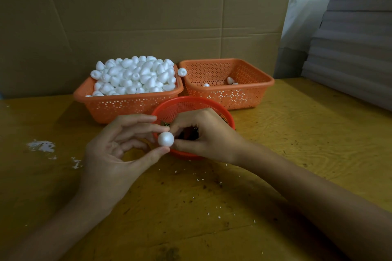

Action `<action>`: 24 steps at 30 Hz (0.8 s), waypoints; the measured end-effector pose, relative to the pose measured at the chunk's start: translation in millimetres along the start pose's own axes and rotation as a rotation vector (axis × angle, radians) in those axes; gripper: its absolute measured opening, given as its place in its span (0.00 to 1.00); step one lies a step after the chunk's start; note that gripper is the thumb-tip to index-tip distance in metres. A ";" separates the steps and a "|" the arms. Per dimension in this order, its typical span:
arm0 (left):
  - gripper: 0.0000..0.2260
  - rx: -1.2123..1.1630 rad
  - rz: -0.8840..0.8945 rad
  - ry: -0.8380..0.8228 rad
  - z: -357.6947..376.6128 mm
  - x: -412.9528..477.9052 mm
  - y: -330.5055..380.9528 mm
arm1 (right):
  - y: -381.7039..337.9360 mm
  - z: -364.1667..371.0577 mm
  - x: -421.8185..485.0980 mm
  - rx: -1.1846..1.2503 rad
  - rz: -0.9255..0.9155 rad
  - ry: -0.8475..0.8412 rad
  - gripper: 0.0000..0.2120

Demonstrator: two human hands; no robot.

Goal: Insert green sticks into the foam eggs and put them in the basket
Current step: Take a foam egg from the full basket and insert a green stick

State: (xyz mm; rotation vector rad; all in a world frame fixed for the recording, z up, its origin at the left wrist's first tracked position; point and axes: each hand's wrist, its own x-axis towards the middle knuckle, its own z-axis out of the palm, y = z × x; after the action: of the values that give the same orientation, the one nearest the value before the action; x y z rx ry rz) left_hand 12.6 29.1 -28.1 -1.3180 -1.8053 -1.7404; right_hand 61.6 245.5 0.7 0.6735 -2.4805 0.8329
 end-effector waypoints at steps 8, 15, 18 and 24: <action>0.14 -0.025 -0.061 0.082 -4.7 1.6 -3.3 | -0.4 1.8 -1.7 0.124 0.037 0.008 0.03; 0.15 -0.077 -0.131 0.135 -4.5 2.3 -7.7 | -1.5 2.8 -2.4 0.156 0.067 0.015 0.03; 0.14 -0.087 -0.150 0.139 -5.5 2.8 -9.6 | -2.2 1.9 -2.5 0.157 0.069 0.016 0.03; 0.13 -0.114 -0.178 0.159 -5.9 3.1 -12.2 | -2.6 1.3 -2.2 0.152 0.063 0.016 0.04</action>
State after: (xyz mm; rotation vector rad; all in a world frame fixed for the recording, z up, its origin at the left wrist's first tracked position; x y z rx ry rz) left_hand -0.5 26.9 -32.1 -1.0523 -1.8039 -2.0068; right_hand 64.5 243.5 -0.3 0.6399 -2.4536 1.0554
